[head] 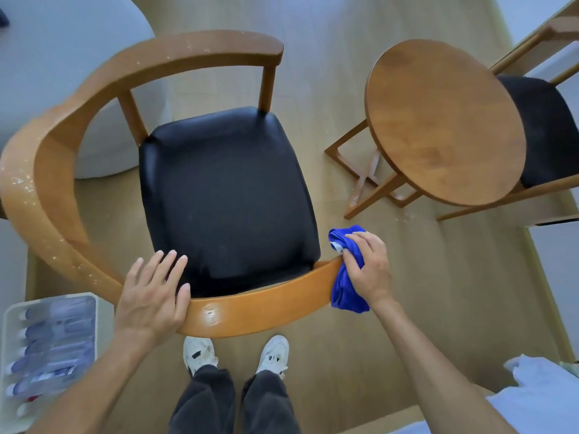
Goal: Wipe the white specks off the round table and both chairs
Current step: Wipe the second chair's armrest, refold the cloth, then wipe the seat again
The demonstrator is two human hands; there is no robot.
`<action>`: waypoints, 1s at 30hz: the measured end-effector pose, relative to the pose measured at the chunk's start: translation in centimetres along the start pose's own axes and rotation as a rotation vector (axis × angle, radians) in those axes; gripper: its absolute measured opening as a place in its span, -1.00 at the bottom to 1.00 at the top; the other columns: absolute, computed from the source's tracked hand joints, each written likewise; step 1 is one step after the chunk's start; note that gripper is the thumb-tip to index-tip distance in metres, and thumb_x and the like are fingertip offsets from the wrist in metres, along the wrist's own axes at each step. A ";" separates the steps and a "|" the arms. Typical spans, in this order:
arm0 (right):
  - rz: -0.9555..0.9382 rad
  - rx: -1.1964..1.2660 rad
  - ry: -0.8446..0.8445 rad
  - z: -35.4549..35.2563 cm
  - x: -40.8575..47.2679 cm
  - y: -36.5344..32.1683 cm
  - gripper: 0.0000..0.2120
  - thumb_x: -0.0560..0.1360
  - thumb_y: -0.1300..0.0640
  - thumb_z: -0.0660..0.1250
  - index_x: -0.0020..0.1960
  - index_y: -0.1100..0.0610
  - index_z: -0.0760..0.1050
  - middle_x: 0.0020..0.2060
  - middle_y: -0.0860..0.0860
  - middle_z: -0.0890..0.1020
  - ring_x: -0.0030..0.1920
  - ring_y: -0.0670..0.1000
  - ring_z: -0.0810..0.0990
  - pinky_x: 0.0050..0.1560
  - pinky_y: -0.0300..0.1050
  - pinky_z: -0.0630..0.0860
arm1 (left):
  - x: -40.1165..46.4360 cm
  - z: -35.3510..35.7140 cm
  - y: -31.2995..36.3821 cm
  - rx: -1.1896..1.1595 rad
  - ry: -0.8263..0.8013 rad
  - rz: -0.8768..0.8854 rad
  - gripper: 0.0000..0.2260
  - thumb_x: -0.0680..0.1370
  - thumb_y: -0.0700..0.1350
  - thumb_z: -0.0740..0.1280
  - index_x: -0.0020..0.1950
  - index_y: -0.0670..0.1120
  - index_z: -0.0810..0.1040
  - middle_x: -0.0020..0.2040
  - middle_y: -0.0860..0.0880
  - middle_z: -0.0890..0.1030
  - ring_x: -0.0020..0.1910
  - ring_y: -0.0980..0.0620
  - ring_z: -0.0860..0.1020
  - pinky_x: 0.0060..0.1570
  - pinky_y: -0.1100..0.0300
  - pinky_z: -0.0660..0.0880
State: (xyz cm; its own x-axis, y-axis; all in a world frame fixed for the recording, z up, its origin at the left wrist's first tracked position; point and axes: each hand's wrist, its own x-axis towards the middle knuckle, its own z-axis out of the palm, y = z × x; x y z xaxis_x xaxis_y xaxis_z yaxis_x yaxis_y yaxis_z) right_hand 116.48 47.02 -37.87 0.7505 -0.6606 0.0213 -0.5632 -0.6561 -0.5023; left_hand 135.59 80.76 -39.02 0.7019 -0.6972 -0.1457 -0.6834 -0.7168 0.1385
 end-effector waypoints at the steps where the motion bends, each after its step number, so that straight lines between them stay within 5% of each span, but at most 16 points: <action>1: 0.096 0.078 0.047 0.4 0.0 -0.4 -0.73 0.51 0.06 0.24 0.12 0.14 0.58 0.04 -0.09 0.57 0.18 0.04 0.47 0.25 0.06 0.44 | 0.0 0.0 0.0 0.003 0.014 -0.004 -0.52 0.55 -0.01 0.06 0.29 -0.24 0.53 0.29 -0.24 0.53 0.30 -0.24 0.47 0.34 -0.19 0.28; 3: 0.216 0.158 0.155 1.2 -0.9 -1.3 -0.75 0.50 0.11 0.23 0.10 0.16 0.58 0.00 -0.11 0.57 0.14 0.04 0.50 0.22 -0.03 0.44 | 0.1 0.2 0.1 0.012 0.029 0.000 -0.53 0.55 -0.02 0.06 0.29 -0.23 0.53 0.29 -0.23 0.53 0.30 -0.24 0.47 0.33 -0.19 0.29; 6: 0.150 -0.051 0.268 2.4 -2.4 -2.9 -0.74 0.52 0.08 0.24 0.08 0.19 0.60 0.10 0.05 0.62 0.24 0.16 0.49 0.24 0.13 0.45 | 0.1 0.4 0.2 0.034 0.058 0.010 -0.54 0.54 -0.02 0.06 0.29 -0.22 0.54 0.28 -0.21 0.54 0.29 -0.22 0.48 0.32 -0.19 0.31; 9: -0.081 -0.240 0.094 5.0 -5.0 -8.8 -0.81 0.49 0.05 0.30 0.01 0.10 0.60 0.08 0.01 0.62 0.31 0.18 0.48 0.29 0.23 0.40 | 0.1 0.4 0.1 0.044 0.070 0.009 -0.54 0.54 -0.03 0.07 0.27 -0.23 0.55 0.26 -0.22 0.56 0.27 -0.23 0.50 0.31 -0.18 0.32; 13: -0.373 -0.185 -0.078 9.1 -9.8 -16.7 -0.79 0.55 -0.03 0.26 0.08 0.04 0.57 0.10 -0.02 0.59 0.34 0.15 0.46 0.33 0.26 0.37 | 0.0 0.5 0.2 0.057 0.067 -0.020 -0.54 0.53 -0.04 0.06 0.21 -0.27 0.58 0.22 -0.24 0.58 0.24 -0.24 0.52 0.28 -0.17 0.32; 18: -0.624 -0.083 -0.070 6.0 -7.4 -10.2 -0.73 0.50 0.05 0.26 0.11 0.09 0.63 0.22 0.09 0.60 0.33 0.23 0.48 0.25 0.24 0.42 | -0.1 0.0 0.1 0.059 0.026 -0.026 -0.52 0.52 -0.04 0.05 0.20 -0.29 0.59 0.21 -0.25 0.58 0.25 -0.24 0.51 0.29 -0.16 0.31; 23: -0.316 -0.217 0.000 2.2 -3.1 -2.3 -0.69 0.47 0.06 0.30 0.12 0.18 0.64 0.32 0.23 0.50 0.37 0.30 0.40 0.24 0.30 0.42 | -0.3 -0.4 0.0 0.053 0.004 -0.039 -0.54 0.51 -0.03 0.08 0.24 -0.22 0.58 0.22 -0.19 0.59 0.25 -0.20 0.51 0.29 -0.14 0.34; 30: -0.086 -0.325 0.078 6.8 -7.0 -11.3 -0.73 0.51 0.05 0.26 0.09 0.16 0.61 0.17 0.11 0.61 0.35 0.25 0.44 0.27 0.25 0.39 | -0.2 -0.4 0.1 0.031 -0.053 -0.048 -0.56 0.51 -0.03 0.11 0.28 -0.16 0.56 0.24 -0.15 0.58 0.27 -0.17 0.50 0.33 -0.12 0.31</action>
State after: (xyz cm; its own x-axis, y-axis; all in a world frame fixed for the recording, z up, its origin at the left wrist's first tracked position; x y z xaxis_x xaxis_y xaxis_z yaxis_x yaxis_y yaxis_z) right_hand 119.92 61.53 -38.22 0.7786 -0.6152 0.1237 -0.5890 -0.7845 -0.1941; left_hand 135.46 80.78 -38.62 0.7229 -0.6603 -0.2034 -0.6555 -0.7485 0.1000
